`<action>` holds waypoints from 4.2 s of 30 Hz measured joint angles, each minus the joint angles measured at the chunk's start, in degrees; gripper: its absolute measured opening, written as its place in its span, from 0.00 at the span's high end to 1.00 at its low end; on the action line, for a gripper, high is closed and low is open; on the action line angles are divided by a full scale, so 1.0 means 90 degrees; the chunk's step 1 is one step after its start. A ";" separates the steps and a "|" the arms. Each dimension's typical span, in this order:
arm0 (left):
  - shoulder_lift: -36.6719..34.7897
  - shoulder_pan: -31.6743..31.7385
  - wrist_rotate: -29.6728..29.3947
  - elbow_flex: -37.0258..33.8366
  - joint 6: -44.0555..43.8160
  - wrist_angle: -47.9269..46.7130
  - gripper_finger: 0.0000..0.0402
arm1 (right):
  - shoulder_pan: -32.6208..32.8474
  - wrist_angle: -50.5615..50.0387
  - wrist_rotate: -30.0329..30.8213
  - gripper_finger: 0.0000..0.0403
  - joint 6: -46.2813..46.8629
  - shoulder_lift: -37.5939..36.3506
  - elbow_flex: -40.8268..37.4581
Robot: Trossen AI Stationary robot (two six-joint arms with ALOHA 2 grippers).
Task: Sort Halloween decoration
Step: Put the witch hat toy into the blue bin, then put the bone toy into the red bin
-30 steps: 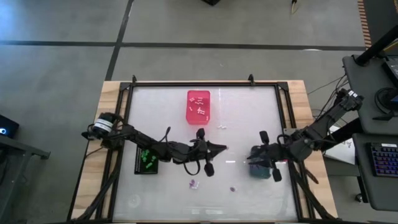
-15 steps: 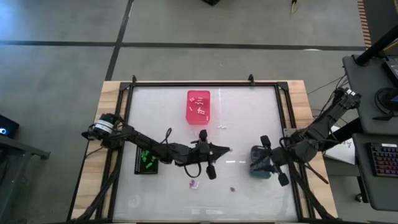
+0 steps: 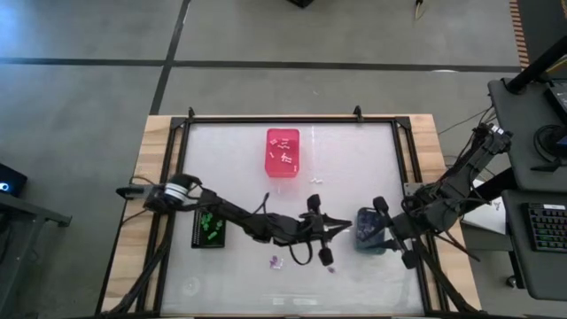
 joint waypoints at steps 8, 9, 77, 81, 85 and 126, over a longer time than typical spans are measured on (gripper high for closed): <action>0.0562 0.0026 -0.0007 0.0450 0.0009 -0.0020 1.00 | 0.0015 0.0334 -0.0467 0.80 -0.0463 0.0007 0.0000; 0.0607 0.0028 -0.0006 0.0473 0.0008 0.0014 1.00 | 0.0015 0.0385 -0.0566 0.80 -0.0512 0.0007 0.0000; 0.1259 -0.0037 -0.0641 0.1823 0.0888 -0.1904 0.80 | 0.0005 0.0990 0.0045 0.80 -0.0307 -0.0002 0.0000; 0.0228 -0.0118 -0.0867 0.0469 0.1025 -0.1336 0.80 | 0.0008 0.1175 0.0207 0.80 -0.0417 -0.0034 0.0026; -0.0851 -0.0232 -0.0932 -0.0978 0.1055 -0.1049 0.80 | 0.0007 0.1119 0.1157 0.80 -0.0347 -0.0032 0.0148; -0.7368 -0.0976 -0.1877 -0.6005 0.0819 -0.0513 0.80 | -0.4732 -0.1179 -0.0693 0.80 0.1116 0.1842 0.0744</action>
